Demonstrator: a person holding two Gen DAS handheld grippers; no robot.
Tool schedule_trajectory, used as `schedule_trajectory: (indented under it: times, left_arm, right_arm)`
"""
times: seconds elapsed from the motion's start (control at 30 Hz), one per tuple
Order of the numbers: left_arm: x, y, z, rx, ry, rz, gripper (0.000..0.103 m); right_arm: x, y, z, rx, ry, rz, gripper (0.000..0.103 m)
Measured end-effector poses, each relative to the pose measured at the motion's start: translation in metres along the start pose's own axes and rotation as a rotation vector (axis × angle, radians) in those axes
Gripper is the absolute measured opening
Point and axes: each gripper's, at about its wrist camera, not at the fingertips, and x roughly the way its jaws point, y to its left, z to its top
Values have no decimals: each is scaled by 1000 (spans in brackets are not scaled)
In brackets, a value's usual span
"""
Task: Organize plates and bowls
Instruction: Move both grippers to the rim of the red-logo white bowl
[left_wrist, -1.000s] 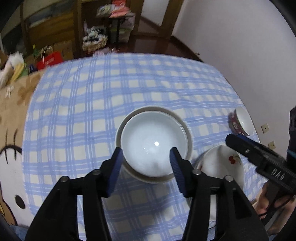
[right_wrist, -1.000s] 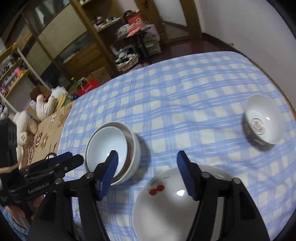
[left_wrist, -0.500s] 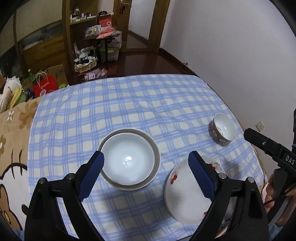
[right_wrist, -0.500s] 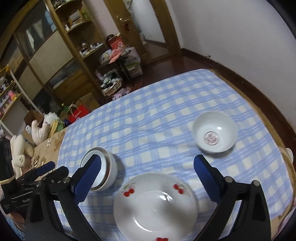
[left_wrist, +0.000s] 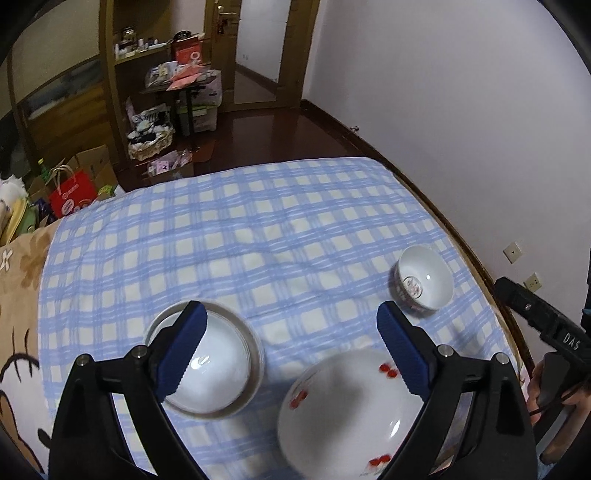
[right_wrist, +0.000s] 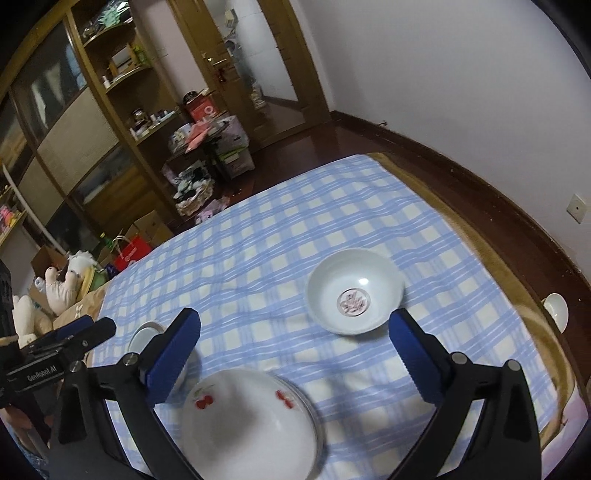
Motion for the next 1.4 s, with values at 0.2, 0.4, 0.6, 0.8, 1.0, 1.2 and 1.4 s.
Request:
schedule_trajectory:
  times: [0.2, 0.4, 0.6, 0.8, 1.0, 1.2, 1.4]
  left_arm:
    - [29, -32, 15, 58, 29, -29, 92]
    - [69, -56, 24, 96, 77, -58, 92]
    - [106, -75, 29, 103, 106, -93, 92]
    - [136, -90, 32, 119, 133, -104, 92]
    - [155, -101, 33, 151, 150, -120, 92]
    - [169, -108, 32, 168, 168, -144, 92]
    - [180, -112, 31, 161, 191, -160, 91]
  right_arm:
    - [21, -25, 9, 17, 30, -10, 103]
    - [44, -37, 15, -2, 48, -33, 103]
    - [64, -51, 18, 6, 58, -50, 103]
    - [82, -68, 16, 36, 74, -63, 103]
    - [96, -85, 11, 62, 98, -76, 103]
    - [108, -98, 6, 60, 132, -89, 103]
    - [111, -103, 4, 76, 135, -77, 103]
